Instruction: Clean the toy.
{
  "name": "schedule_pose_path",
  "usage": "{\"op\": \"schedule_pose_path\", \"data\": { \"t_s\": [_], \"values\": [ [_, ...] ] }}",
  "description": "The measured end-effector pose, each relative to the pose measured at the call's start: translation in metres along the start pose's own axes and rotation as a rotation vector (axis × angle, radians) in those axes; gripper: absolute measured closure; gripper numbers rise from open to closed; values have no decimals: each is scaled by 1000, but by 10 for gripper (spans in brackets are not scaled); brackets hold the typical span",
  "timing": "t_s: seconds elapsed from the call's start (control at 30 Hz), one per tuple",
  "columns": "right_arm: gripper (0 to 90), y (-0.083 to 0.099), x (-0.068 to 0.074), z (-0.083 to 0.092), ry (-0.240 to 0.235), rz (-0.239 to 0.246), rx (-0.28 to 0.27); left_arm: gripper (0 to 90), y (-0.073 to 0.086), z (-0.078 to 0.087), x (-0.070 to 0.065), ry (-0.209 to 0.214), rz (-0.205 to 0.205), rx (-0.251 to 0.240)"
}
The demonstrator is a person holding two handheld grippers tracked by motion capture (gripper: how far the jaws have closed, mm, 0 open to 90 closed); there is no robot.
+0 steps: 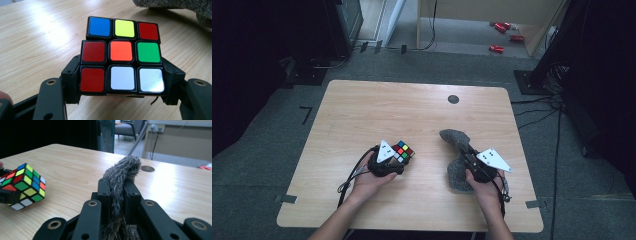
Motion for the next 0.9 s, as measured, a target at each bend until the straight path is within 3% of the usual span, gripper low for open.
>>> {"op": "schedule_pose_path", "data": {
  "t_s": [0.13,0.47,0.63,0.9],
  "values": [
    [791,2,-3,0,7,-19,8,352,2,-2,-3,4,-6,12],
    [784,7,3,-5,-15,-13,42,352,4,-5,-7,5,-25,38],
    [780,11,7,-8,-27,-8,62,350,4,-7,-6,26,7,48],
    [789,14,11,-11,-42,-2,77,346,7,-12,-7,8,5,65]
  ]
}}
Point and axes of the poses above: each handheld gripper's, and its own axes: z roughly backward along the jaws, y roughly out of its underside, x roughly to its left, the point moved 3 cm from there along -z, roughly forward along the jaws, and after that the axes turned 11 degrees about z, right-handed, at the moved point
